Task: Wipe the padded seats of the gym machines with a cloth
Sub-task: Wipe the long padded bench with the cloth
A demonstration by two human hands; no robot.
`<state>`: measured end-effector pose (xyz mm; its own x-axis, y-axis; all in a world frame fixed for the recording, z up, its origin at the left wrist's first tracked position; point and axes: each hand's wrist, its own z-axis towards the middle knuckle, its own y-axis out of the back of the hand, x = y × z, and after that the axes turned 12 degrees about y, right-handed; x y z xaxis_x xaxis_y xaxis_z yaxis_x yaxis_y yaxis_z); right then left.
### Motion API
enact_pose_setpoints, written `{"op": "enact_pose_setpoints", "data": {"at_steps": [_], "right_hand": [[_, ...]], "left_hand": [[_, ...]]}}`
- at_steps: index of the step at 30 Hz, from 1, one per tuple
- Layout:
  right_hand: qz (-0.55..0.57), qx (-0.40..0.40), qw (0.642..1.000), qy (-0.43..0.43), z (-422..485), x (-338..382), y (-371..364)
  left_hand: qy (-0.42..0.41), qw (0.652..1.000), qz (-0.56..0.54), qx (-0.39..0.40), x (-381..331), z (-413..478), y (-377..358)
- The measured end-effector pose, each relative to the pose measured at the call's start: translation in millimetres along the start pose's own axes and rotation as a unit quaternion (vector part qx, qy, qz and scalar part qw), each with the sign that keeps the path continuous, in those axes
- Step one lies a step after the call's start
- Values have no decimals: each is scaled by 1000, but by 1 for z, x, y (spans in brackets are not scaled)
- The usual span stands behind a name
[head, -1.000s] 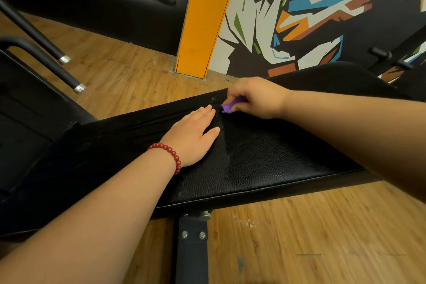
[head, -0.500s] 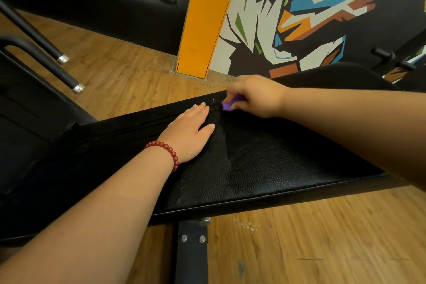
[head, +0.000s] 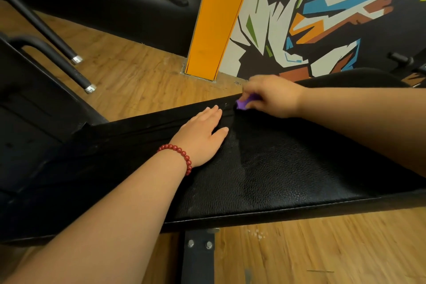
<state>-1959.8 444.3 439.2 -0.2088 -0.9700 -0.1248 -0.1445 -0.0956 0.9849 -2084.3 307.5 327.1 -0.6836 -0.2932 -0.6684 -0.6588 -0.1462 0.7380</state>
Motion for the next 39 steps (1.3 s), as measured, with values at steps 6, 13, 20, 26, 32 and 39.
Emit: {"op": "enact_pose_setpoints", "data": {"at_steps": [6, 13, 20, 26, 32, 39], "right_hand": [[5, -23, 999, -40, 6, -6, -2], [40, -13, 999, 14, 0, -4, -5], [25, -19, 998, -55, 20, -15, -3], [26, -25, 996, -79, 23, -15, -6], [27, -5, 996, -89, 17, -5, -7], [32, -16, 994, -99, 17, 3, -9]], "left_hand": [[-1, 1000, 4, 4, 2, -2, 1], [5, 1000, 2, -3, -3, 4, 2], [4, 1000, 0, -6, -2, 5, 1], [6, 1000, -7, -5, -1, 5, 0], [22, 1000, 0, -12, 8, 3, 5], [51, 999, 0, 0, 28, -1, 9]]}}
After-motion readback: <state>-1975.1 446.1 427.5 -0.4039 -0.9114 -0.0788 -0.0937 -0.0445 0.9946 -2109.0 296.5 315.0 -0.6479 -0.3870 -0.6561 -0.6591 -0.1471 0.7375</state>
